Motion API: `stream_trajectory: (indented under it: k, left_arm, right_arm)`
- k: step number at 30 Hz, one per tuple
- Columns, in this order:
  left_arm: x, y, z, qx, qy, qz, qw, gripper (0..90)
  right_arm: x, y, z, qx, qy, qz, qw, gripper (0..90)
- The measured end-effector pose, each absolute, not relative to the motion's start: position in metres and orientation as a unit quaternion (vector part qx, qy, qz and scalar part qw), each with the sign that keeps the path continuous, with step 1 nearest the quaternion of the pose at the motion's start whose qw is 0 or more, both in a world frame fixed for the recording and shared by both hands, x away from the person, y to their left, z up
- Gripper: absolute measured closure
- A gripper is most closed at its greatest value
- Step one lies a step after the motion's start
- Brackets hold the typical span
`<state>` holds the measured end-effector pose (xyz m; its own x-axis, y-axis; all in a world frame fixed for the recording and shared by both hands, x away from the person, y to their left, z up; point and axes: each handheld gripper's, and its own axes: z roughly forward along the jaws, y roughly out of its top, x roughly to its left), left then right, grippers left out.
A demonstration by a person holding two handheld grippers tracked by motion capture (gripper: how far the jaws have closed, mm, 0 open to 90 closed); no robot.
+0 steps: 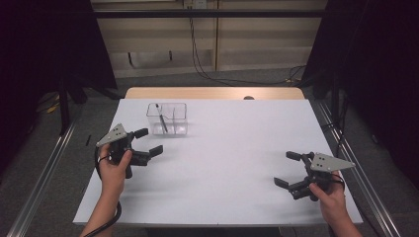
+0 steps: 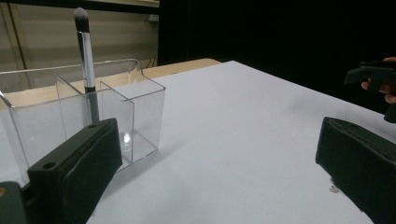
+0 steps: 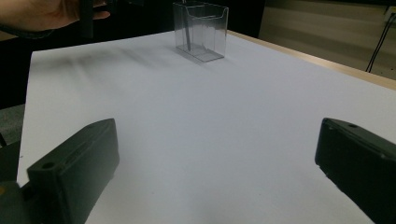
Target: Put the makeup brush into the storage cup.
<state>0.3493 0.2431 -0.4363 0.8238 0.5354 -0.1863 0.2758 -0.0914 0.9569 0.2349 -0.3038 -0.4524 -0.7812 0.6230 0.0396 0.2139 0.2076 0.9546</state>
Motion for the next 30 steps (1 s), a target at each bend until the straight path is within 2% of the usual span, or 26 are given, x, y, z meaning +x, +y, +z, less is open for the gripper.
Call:
stream_trajectory:
  k: [30]
  left_arm:
    - [0.329,0.263,-0.440,0.739,0.278,0.109,0.603,0.3]
  right_arm:
    - [0.234,-0.303,-0.452,0.278,0.756,0.564,0.183,0.0]
